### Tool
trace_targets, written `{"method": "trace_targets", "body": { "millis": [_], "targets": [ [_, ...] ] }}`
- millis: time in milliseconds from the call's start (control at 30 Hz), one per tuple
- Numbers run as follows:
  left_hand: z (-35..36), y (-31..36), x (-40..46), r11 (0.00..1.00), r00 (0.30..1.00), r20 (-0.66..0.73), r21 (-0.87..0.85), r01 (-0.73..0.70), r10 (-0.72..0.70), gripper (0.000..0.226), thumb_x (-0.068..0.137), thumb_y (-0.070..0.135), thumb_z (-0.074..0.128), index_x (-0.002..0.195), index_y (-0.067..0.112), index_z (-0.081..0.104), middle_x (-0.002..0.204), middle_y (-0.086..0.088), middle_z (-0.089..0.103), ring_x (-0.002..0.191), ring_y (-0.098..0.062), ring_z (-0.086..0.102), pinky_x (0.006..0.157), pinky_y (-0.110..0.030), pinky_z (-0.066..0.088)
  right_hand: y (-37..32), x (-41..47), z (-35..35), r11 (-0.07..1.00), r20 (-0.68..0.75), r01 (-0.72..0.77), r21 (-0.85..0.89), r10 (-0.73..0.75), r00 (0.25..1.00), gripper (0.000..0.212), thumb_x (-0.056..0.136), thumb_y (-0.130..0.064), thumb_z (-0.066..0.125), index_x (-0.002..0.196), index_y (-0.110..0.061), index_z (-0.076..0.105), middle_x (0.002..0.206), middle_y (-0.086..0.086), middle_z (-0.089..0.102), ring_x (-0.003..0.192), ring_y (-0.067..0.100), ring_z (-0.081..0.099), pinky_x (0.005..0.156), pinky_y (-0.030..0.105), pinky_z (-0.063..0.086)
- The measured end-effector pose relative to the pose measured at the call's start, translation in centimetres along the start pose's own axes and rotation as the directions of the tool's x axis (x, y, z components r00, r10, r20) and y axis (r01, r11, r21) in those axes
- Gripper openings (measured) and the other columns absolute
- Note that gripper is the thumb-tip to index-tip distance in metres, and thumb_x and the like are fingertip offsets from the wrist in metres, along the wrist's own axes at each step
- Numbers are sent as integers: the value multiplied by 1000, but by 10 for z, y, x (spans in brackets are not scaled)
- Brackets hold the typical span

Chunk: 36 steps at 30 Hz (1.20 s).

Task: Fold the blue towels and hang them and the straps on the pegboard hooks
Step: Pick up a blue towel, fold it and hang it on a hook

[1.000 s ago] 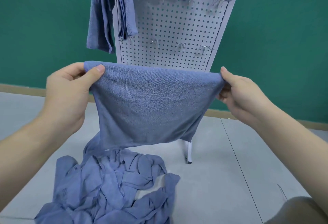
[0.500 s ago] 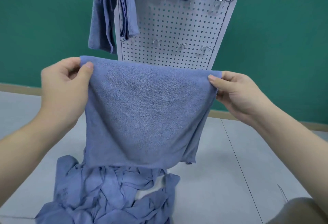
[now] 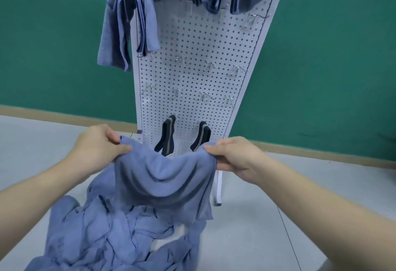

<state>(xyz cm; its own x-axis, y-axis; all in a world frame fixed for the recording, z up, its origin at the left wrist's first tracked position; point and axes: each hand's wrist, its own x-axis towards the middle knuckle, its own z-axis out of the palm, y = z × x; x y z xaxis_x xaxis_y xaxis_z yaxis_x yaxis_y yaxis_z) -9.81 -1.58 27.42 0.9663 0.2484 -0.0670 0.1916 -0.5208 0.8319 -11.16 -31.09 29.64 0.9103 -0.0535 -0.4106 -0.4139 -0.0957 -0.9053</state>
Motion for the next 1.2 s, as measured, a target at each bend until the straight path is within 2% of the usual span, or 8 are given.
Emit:
{"method": "trace_targets", "body": {
  "millis": [133,267,467,600,667,767,900,1200],
  "targets": [
    [10,6,-8,999,998,-48,-23,-32,31,25,78,7,87,81,9,62,73,-14,69,79,-37,71,84,-54,60,-3,-9,16,999,29,24,47,-25,999,14,99,-7,66,105,6,70,90,17,75,68,19,73,63,25,62],
    [15,22,-24,986,987,-88,-85,-142,135,20,80,10,86,77,10,66,69,-11,69,73,-36,70,81,-53,61,-3,-21,30,997,44,43,61,-46,998,22,100,-11,67,112,8,69,109,26,75,89,28,75,78,31,65],
    [17,43,-54,942,954,-69,-153,-300,292,15,86,18,81,75,20,72,69,2,72,71,-26,72,78,-49,62,1,-42,56,984,53,73,164,-82,995,14,101,-11,65,100,2,70,105,22,77,100,34,76,88,38,63],
    [23,50,-79,867,873,-68,-96,-488,484,19,86,11,79,81,26,69,72,12,70,67,-8,67,67,-12,50,7,-57,72,970,110,159,182,-180,977,21,102,-11,63,106,5,75,101,21,78,99,32,76,91,40,62],
    [25,52,-83,831,832,-107,-68,-552,544,24,86,11,78,94,29,64,77,15,68,74,-6,66,69,-8,46,7,-61,75,965,139,175,196,-204,969,21,103,-9,61,108,6,75,101,20,78,99,30,77,94,41,61],
    [26,51,-78,852,860,-145,-135,-506,489,38,84,16,81,108,34,59,79,20,72,78,-2,69,75,-13,49,0,-60,73,954,166,153,257,-199,966,24,104,-7,58,112,10,72,107,24,76,105,34,75,95,39,60],
    [28,54,-76,859,879,-215,-208,-468,426,25,81,19,86,90,32,67,78,20,75,77,1,72,76,-31,60,-9,-57,66,937,135,209,280,-253,958,23,104,-7,56,109,9,72,103,21,78,100,32,76,92,37,61],
    [44,53,-83,823,872,-174,-288,-489,457,19,82,9,84,88,25,74,83,16,76,82,-4,74,75,-21,59,-4,-46,65,947,43,257,194,-270,962,20,102,-10,62,94,-5,79,100,22,78,106,40,73,102,51,56]
  ]
}}
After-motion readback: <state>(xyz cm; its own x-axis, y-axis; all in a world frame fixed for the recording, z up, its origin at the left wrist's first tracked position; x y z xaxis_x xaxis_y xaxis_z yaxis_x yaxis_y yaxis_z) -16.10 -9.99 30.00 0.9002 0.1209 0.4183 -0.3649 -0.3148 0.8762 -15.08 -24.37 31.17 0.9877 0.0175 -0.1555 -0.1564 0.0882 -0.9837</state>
